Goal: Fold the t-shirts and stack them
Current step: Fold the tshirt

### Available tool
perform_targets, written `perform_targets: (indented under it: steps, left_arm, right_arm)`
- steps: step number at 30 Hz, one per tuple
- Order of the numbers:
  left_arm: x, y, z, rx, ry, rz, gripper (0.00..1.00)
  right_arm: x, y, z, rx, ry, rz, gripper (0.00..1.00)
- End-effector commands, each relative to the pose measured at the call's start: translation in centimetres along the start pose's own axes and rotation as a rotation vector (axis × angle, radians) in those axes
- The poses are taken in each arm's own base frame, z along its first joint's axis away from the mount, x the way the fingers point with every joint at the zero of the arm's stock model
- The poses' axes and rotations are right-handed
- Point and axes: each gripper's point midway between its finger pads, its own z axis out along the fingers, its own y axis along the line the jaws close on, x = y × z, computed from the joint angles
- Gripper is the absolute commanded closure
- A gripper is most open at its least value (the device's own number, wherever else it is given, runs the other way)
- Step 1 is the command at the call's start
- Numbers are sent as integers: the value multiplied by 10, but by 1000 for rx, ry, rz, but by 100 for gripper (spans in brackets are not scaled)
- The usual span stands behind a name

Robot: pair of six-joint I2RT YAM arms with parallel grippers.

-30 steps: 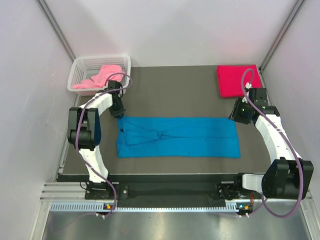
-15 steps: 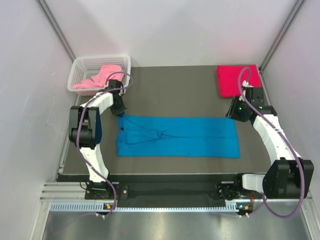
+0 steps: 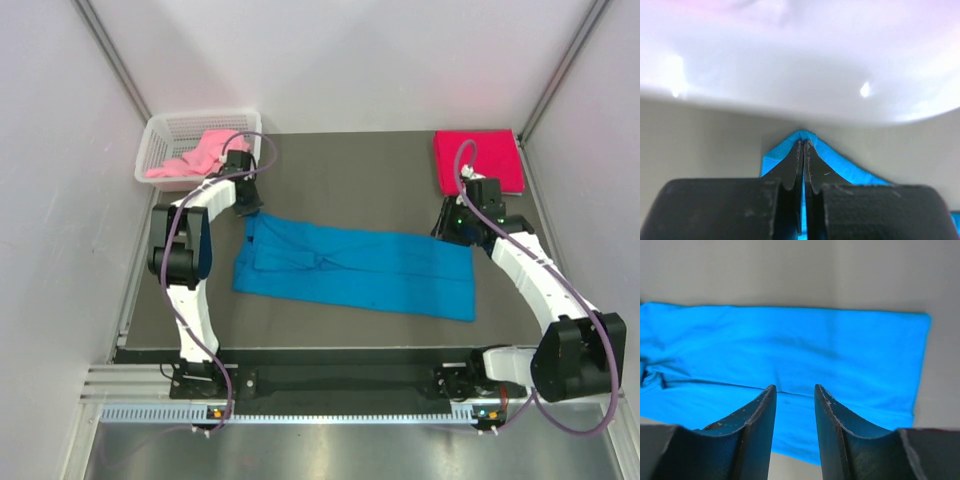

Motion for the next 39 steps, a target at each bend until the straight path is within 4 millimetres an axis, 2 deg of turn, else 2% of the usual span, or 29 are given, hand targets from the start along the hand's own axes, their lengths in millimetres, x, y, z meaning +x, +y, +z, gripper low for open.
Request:
perform_targets:
  steps: [1,8,12,17,21,24,29,34,37,39]
  left_arm:
    - [-10,-34,21,106,-58,32,100]
    - [-11,-52,32,129,-45,49,100]
    - [-17,-61,37,141,-56,61,100]
    - [-35,-81,44,161,-113,54,99]
    - [-49,-111,55,213,-146,43,97]
    - [-56,-126,58,236,-155,23,97]
    - [-68,-138,59,272,-200,-24,93]
    - [-70,-157,63,354,-191,-23,87]
    - [-79,-164,63,369,-209,-2,83]
    - [-94,-171,59,386,-244,0,81]
  right_arm:
    - [-15,19,0,-43,-77,4,63]
    - [-14,37,10,-72,-56,-17,62]
    - [-20,45,5,-85,-64,-37,62]
    - [-29,58,2,-116,-86,-42,61]
    - [-28,68,6,-133,-76,-53,61]
    - [-27,71,11,-141,-67,-55,61]
    - [-26,74,20,-142,-52,-63,61]
    - [-26,80,29,-160,-46,-63,60]
    - [-25,80,38,-151,-25,-67,60]
    - [-25,81,40,-150,-22,-69,60]
